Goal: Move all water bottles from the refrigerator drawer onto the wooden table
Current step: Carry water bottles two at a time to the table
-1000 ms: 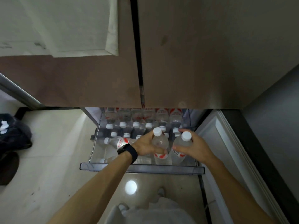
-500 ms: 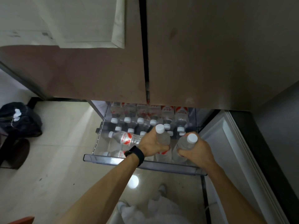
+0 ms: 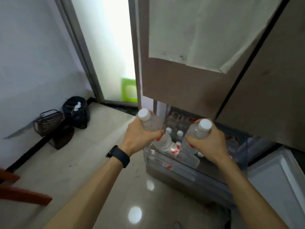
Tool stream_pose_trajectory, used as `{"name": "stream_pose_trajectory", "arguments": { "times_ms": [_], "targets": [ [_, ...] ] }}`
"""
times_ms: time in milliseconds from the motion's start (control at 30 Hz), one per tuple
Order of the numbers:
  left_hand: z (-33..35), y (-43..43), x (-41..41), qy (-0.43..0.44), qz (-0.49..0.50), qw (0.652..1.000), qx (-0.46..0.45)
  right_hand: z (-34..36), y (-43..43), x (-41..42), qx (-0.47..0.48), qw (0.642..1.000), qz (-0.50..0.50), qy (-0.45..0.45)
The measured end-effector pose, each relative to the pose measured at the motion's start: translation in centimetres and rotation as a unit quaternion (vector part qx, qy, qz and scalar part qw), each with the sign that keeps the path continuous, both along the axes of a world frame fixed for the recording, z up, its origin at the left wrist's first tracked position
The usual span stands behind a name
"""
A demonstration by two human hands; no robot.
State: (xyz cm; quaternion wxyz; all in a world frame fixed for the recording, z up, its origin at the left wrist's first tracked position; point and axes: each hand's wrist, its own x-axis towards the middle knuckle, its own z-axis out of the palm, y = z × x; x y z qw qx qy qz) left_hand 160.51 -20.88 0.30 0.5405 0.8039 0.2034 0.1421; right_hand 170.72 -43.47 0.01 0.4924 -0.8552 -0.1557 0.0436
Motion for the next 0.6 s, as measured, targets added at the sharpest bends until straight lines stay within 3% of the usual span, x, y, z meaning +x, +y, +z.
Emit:
{"name": "stream_pose_trajectory", "arguments": {
  "times_ms": [267,600],
  "targets": [
    [0.6,13.7,-24.0,0.043,0.238,0.967,0.075,1.5,18.7,-15.4,-0.028,0.979,0.2,-0.01],
    [-0.1,22.5,-49.2,0.097,0.469,0.876,0.059,1.4,37.8,-34.8,-0.038,0.9,0.433,0.023]
  ]
}}
